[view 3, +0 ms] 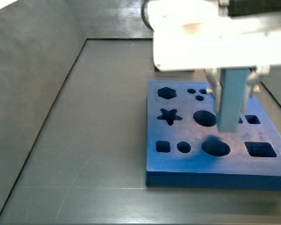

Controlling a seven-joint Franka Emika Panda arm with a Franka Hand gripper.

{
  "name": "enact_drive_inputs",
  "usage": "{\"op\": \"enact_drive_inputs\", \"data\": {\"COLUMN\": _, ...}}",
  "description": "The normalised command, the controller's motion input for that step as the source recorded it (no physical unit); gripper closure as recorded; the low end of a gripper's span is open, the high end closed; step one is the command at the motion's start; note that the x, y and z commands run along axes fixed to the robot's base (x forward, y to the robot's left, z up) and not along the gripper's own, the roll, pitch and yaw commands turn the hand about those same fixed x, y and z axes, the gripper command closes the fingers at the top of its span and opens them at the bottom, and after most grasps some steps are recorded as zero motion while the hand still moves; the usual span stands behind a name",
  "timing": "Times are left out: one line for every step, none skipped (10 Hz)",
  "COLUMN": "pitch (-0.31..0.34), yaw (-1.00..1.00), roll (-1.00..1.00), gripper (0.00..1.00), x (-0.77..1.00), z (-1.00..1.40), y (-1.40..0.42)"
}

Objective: Pick up the rectangle object. Move to above the board. Insert the rectangle object.
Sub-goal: Insert the rectangle object.

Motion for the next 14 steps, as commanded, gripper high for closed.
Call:
{"op": "enact_drive_inputs", "data": {"pitch": -0.277, "yaw": -0.08, "roll": -0.09, "gripper": 1.0, "x": 0.93, "z": -0.11, "y": -0.24}}
{"op": "enact_drive_inputs", "data": {"pitch": -0.006, "yaw": -0.15, "roll": 0.0, "gripper": 1.0, "x": 0.25, "z": 0.05, "y": -0.01}}
{"op": "enact_drive_inputs", "data": {"pitch": 0.0, "yaw": 0.0, "roll": 0.03, "gripper": 1.0, "x": 0.0, "z": 0.0, "y": 0.0}}
{"op": "enact_drive_inputs", "data": {"pitch": 0.0, "yaw": -0.19, "roll": 0.37, "gripper": 1.0, "x": 0.0, "z": 0.77, "y": 0.0}}
{"op": "enact_drive_inputs", "data": {"pitch": 0.12, "yaw": -0.29, "roll": 0.21, "gripper": 1.0, "x": 0.41, "z": 1.0, "y": 0.01}}
{"op": "enact_drive_inputs", "data": {"pitch": 0.203, "yaw": -0.33, "roll": 0.26, "gripper": 1.0, "x": 0.43, "z": 0.73, "y": 0.0}}
{"op": "enact_drive_inputs", "data": {"pitch": 0.103, "yaw": -0.5, "roll": 0.36, "gripper": 1.0, "x": 0.33, "z": 0.16, "y": -0.11}}
{"op": "enact_drive_inputs", "data": {"pitch": -0.131, "yaw": -1.0, "roll": 0.21, "gripper": 1.0, "x": 0.0, "z": 0.07, "y": 0.0}}
{"op": "enact_drive_inputs", "data": {"pitch": -0.183, "yaw": -1.0, "roll": 0.05, "gripper": 1.0, "x": 0.0, "z": 0.08, "y": 0.0}}
{"op": "enact_drive_inputs", "data": {"pitch": -0.18, "yaw": -1.0, "roll": 0.0, "gripper": 1.0, "x": 0.0, "z": 0.07, "y": 0.0}}
{"op": "enact_drive_inputs", "data": {"pitch": -0.183, "yaw": -1.0, "roll": 0.0, "gripper": 1.0, "x": 0.0, "z": 0.06, "y": 0.0}}
{"op": "enact_drive_inputs", "data": {"pitch": -0.18, "yaw": -1.0, "roll": 0.0, "gripper": 1.0, "x": 0.0, "z": 0.04, "y": 0.0}}
{"op": "enact_drive_inputs", "data": {"pitch": -0.183, "yaw": -1.0, "roll": 0.0, "gripper": 1.0, "x": 0.0, "z": 0.03, "y": 0.0}}
{"op": "enact_drive_inputs", "data": {"pitch": -0.183, "yaw": -1.0, "roll": 0.0, "gripper": 1.0, "x": 0.0, "z": 0.03, "y": 0.0}}
